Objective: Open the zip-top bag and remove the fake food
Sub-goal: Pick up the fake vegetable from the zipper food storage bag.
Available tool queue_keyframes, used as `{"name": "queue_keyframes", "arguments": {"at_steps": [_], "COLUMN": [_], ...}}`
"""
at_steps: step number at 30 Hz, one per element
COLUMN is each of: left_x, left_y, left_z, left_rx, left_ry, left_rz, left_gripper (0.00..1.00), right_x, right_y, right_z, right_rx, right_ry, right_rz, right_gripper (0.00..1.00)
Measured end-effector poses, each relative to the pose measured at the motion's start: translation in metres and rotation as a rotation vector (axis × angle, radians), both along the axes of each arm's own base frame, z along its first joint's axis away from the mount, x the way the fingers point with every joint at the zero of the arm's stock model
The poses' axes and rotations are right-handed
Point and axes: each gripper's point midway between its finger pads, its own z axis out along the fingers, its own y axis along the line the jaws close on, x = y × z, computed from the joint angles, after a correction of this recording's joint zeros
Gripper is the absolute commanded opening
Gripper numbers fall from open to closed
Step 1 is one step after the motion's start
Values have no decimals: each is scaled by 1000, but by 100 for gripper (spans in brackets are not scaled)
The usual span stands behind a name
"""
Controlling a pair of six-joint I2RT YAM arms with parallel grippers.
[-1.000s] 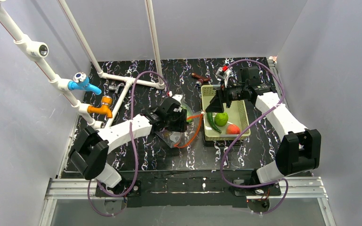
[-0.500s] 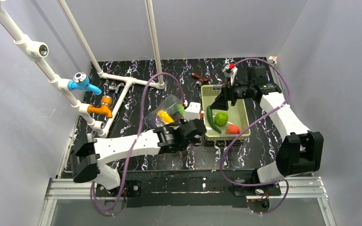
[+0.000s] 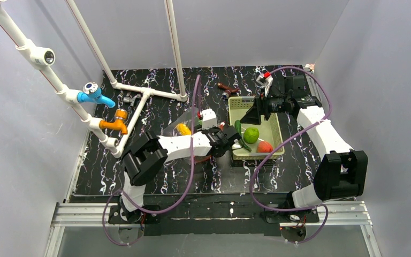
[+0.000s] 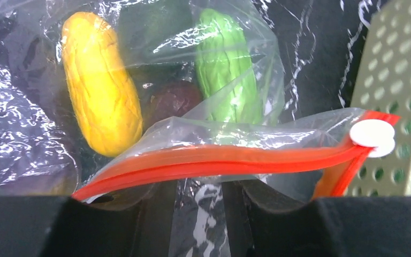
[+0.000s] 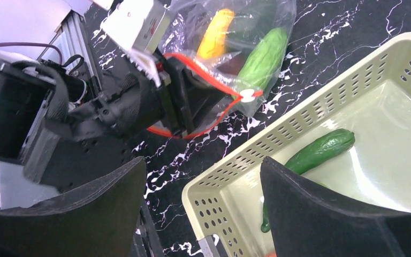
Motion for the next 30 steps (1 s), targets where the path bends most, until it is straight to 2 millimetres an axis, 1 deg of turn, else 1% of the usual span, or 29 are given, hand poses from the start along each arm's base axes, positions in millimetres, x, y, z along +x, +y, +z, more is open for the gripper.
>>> {"name": "queue_keyframes", "arguments": {"at_steps": [3,6,10,14,20,21,22,25,28,29,30], "left_x": [11,20,32,39,47,50,53,62,68,69,71], "left_y": [7,12,5,-4,-10,-11,-12,-16,-12,-9,-4], "left_z": [-6,-16,-24,-24,-20,-19,-20,-27,-39,-44,-46], "left_rx": [-25,-32,-70,-88,-109,-112,-114,-124,-138,-140,-133], "left_ry": [-8,-5,-17,-30,-49,-51,-52,-42,-13,0,1], "left_rz": [55,84,57,10,1,5,8,37,77,89,105], "left_gripper": [37,42,46,52,55,58,59,60,59,57,50], "right_x": [0,0,29,41,46,47,47,47,47,48,48], "right_y": [-1,-1,-29,-48,-57,-57,-58,-58,-59,-59,-59], "right_z": [-1,0,-24,-35,-39,-39,-39,-39,-40,-40,-40], "right_rx": [0,1,-189,-282,-325,-327,-330,-331,-332,-334,-335], "right_ry": [3,0,-33,-42,-47,-47,-48,-44,-41,-41,-41], "right_rz": [-2,-4,-193,-291,-334,-336,-338,-344,-350,-352,-353], "right_gripper": [84,84,84,84,84,84,84,84,84,84,84]}}
